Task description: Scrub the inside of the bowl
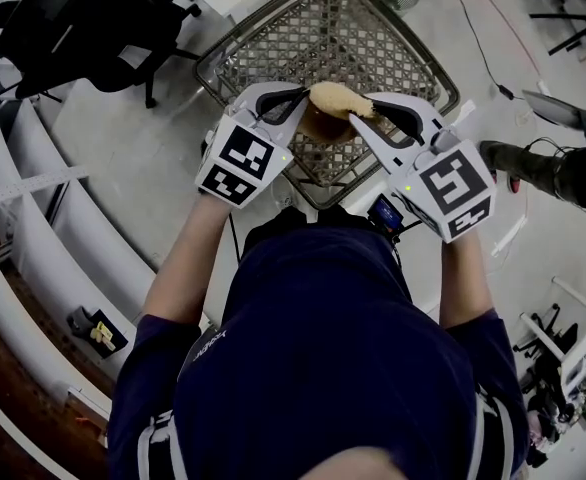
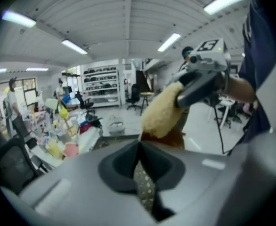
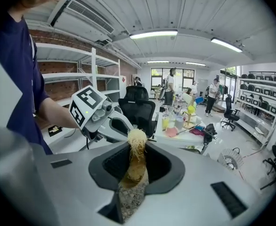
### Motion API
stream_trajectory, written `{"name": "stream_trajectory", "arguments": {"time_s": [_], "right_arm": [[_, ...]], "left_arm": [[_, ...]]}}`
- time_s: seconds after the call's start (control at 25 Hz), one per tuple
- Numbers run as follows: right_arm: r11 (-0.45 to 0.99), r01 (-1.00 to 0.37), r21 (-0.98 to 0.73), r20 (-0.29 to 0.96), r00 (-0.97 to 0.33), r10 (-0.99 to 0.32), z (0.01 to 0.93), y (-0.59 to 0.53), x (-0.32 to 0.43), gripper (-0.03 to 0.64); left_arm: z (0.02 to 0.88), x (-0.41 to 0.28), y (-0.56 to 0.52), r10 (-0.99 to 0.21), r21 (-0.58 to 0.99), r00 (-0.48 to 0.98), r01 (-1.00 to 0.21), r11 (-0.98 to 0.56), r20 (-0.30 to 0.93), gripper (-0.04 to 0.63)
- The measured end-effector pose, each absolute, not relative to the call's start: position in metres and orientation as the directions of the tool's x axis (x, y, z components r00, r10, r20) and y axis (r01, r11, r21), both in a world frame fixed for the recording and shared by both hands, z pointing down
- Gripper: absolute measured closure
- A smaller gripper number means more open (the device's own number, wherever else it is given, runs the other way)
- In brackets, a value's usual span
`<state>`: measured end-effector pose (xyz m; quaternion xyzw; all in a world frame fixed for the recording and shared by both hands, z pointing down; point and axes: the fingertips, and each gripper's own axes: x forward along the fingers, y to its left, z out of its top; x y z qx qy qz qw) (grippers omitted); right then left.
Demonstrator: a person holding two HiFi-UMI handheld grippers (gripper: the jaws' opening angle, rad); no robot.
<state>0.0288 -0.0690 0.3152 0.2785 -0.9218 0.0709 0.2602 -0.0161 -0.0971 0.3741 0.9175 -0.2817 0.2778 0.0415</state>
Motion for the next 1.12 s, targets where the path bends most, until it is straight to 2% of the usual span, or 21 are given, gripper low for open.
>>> {"name": "stream_trajectory", "arguments": {"time_s": [0.16,0.48,1.12], "right_arm": [[0.844,-0.535,0.048,0.531,-0.702,-0.475,0.317,-0.073,0.019,0.548],[0.792,-0.610,-0.024,0.530,-0.680,-0.507,0.323,-0.080,0.055,0.548],[0.811,-0.581,-0.066,0.558,-0.696,-0.453,0.338,-0.065,0.046,0.548]], "left_arm": [[0.375,-0.007,-0.094,-0.499,-0.172,0.665,-0.495,-0.852,0.556,0.586],[0.370,-0.046,-0.121,-0.570,-0.113,0.620,-0.617,-0.778,0.539,0.586],[0.362,-0.085,-0.148,-0.631,0.146,0.634,-0.747,-0.648,0.447,0.586]]}}
